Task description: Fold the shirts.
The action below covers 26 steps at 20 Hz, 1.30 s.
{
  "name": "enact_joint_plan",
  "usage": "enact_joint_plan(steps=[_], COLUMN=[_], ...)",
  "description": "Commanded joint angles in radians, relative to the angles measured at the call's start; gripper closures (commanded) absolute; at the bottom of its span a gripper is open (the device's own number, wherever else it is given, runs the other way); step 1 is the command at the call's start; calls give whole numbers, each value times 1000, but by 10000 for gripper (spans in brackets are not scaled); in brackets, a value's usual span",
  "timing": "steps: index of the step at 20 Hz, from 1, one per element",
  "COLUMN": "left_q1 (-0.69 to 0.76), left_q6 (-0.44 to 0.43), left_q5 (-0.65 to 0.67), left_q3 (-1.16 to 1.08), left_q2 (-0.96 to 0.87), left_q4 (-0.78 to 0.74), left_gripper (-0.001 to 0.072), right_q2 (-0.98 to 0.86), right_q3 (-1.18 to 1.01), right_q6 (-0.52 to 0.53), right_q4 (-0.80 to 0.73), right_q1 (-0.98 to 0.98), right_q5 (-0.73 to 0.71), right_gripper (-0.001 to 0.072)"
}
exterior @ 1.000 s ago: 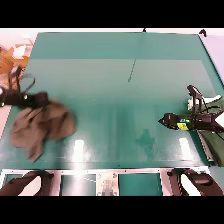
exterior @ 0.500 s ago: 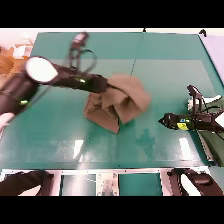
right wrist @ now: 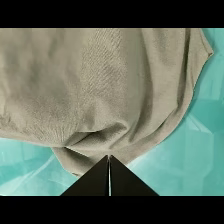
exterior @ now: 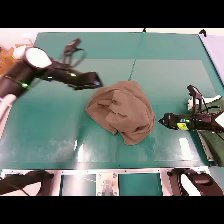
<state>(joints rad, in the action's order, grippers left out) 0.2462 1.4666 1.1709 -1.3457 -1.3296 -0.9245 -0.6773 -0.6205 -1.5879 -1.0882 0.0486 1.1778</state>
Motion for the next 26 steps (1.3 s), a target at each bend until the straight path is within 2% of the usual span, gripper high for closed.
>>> enact_joint_plan(steps=[1,3,6,11,12,13,14,15,16,17,18,19,20,23,25,26], left_q1=[-201,-248,-247,-247,-247,-247,-247,-241,-229,-207,-182,-161,-153,-180,-212,-222], left_q6=[-2,-11,-79,-280,-318,-344,-376,-406,-406,-406,-407,-426,-436,-415,-375,-375], left_q5=[217,137,-100,-162,-169,-170,-172,-186,-208,-227,-240,-246,-243,-147,-77,-60], left_q3=[66,227,400,407,407,407,405,399,390,376,362,347,333,264,227,219], left_q2=[13,13,-16,-238,-264,-286,-302,-319,-332,-346,-357,-360,-359,-359,-359,-359], left_q4=[-93,-90,-29,331,397,449,487,518,534,543,542,539,534,464,405,400], left_gripper=[-3,-3,-2,-2,-1,60,203,250,250,250,281,583,686,686,686,686], right_q2=[1,0,0,0,0,1,1,1,1,1,1,1,1,0,-14,-45], right_q3=[1,1,1,1,1,4,14,33,66,107,160,209,255,317,320,320], right_q6=[0,0,0,0,0,-1,-8,-8,-8,-8,-8,-9,-11,-81,-74,-55], right_q4=[0,0,0,17,27,38,58,91,135,181,228,256,260,123,121,143], right_q1=[-1,-1,-1,-2,-2,-2,-2,-3,-6,-14,-25,-31,-30,4,29,27], right_q5=[0,-23,-34,-31,-25,-22,-14,-4,5,9,9,8,8,-43,-130,-167], right_gripper=[696,696,696,696,665,552,424,353,307,286,283,283,284,278,191,191])
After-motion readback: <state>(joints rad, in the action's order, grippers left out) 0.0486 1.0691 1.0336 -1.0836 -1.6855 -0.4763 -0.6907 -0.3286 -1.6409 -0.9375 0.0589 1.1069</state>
